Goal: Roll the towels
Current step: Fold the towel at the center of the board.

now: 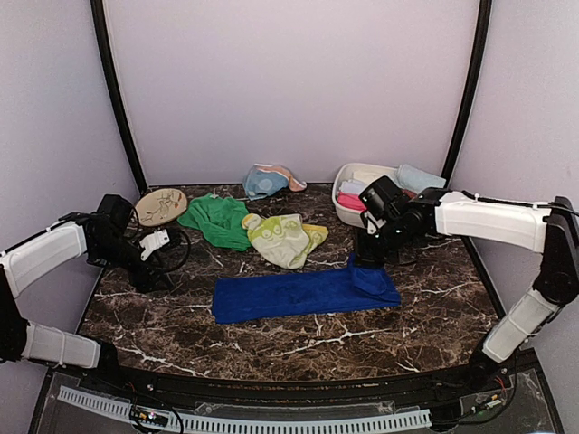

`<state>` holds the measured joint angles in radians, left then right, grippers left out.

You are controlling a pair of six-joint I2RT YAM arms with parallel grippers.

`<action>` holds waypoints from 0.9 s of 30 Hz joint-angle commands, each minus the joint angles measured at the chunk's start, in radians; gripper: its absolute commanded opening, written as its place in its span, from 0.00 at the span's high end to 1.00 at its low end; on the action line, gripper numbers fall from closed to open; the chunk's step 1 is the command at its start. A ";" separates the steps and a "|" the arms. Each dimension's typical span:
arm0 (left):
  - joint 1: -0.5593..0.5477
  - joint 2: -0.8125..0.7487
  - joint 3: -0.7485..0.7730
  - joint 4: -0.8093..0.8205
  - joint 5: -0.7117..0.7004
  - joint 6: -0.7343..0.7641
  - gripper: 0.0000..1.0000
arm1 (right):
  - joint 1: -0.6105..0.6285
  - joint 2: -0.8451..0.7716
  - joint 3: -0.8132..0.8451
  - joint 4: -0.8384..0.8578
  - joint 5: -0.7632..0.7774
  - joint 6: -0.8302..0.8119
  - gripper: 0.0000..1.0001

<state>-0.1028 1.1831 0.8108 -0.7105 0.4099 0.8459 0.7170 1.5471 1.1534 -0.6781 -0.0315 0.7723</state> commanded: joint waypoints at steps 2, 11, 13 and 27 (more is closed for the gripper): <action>0.006 -0.009 -0.032 0.010 -0.009 0.017 0.25 | 0.089 0.122 0.138 0.054 -0.064 0.040 1.00; 0.011 -0.013 -0.048 0.015 -0.004 0.019 0.26 | 0.177 0.277 0.299 0.073 -0.102 0.055 1.00; 0.014 -0.013 -0.048 0.013 -0.004 0.023 0.26 | 0.192 0.298 0.323 0.070 -0.107 0.055 1.00; 0.023 -0.007 -0.039 0.010 0.010 0.016 0.27 | 0.252 0.407 0.532 0.036 -0.161 0.043 1.00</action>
<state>-0.0868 1.1835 0.7753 -0.6964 0.4034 0.8574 0.9379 1.9118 1.6154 -0.6449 -0.1638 0.8204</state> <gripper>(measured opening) 0.732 0.027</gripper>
